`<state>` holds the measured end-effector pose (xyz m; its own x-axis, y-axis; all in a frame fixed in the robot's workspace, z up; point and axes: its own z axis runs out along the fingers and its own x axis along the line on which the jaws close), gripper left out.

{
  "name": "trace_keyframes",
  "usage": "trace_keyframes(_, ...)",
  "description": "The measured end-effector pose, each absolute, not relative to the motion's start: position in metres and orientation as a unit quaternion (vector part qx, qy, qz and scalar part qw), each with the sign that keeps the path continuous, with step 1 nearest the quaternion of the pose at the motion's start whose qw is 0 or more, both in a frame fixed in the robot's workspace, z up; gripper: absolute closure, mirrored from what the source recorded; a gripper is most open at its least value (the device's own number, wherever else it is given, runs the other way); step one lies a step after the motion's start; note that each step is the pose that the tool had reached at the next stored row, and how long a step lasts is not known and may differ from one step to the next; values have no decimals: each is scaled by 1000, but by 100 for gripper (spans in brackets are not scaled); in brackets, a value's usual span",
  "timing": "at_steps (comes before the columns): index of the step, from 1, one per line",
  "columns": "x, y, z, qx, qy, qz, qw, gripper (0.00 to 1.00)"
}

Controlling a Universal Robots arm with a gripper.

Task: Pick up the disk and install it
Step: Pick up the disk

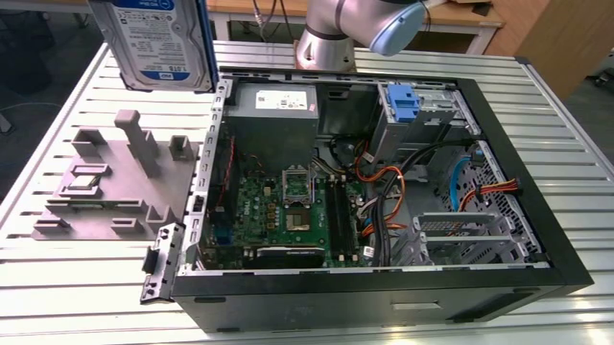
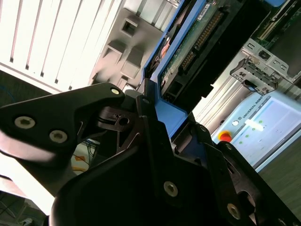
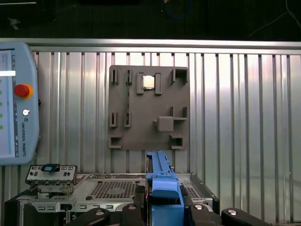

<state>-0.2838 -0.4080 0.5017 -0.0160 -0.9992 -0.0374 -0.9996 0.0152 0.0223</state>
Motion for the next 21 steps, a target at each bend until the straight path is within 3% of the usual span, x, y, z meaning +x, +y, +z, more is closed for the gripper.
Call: trace_keyframes(21, -274, -415, 501, -701, 712, 21, 5, 63)
